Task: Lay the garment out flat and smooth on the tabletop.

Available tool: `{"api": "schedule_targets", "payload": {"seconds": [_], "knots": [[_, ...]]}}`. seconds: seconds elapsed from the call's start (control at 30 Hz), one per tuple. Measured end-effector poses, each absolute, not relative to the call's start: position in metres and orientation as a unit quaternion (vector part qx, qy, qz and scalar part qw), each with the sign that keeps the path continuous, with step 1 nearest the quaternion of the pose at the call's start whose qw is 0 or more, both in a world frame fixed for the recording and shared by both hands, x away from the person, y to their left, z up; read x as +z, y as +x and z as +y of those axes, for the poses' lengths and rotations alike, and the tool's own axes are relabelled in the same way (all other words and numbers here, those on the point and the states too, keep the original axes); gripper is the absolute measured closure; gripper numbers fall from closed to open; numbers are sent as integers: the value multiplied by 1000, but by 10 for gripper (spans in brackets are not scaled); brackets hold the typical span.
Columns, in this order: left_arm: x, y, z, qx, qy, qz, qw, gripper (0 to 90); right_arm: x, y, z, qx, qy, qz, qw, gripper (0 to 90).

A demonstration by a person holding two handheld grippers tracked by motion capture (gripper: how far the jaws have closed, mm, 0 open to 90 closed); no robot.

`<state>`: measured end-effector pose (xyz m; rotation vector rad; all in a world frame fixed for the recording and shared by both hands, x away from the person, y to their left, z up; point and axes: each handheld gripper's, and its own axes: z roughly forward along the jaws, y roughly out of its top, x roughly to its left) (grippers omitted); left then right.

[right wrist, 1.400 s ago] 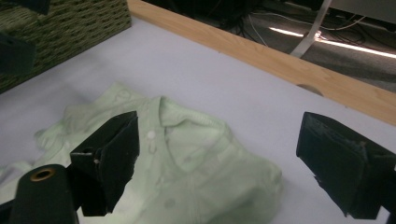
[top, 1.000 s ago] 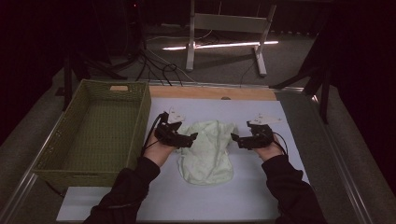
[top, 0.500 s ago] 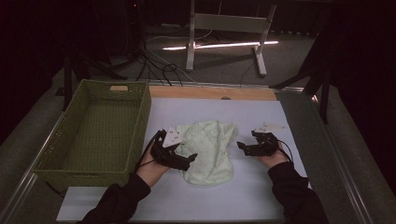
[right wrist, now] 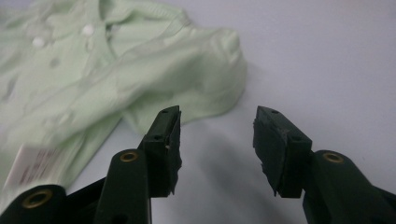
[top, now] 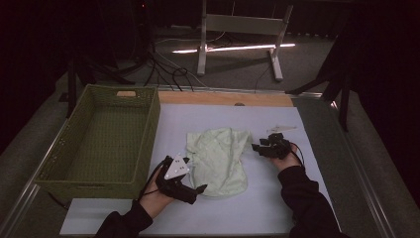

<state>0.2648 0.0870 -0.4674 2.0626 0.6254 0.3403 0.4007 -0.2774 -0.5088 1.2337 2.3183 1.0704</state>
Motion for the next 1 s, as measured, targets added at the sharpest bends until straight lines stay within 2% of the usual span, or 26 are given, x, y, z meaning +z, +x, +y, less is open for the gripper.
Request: {"api": "schedule_targets", "payload": {"seconds": [0.3, 0.37, 0.47, 0.53, 0.57, 1.0], "knots": [[-487, 267, 89, 122, 835, 275, 461, 3, -518, 424, -269, 368, 450, 800, 148, 547], [-489, 267, 89, 122, 835, 278, 460, 3, -520, 428, -266, 366, 453, 800, 142, 597], [-490, 267, 90, 125, 834, 280, 459, 4, -523, 431, -263, 364, 454, 802, 134, 720], [-490, 267, 91, 125, 832, 281, 462, 4, -524, 432, -260, 360, 459, 801, 133, 859], [-489, 267, 91, 125, 831, 282, 462, 4, -523, 431, -259, 365, 461, 798, 134, 887], [-489, 266, 92, 130, 830, 284, 462, 4, -485, 419, -272, 382, 464, 784, 152, 898]]}}
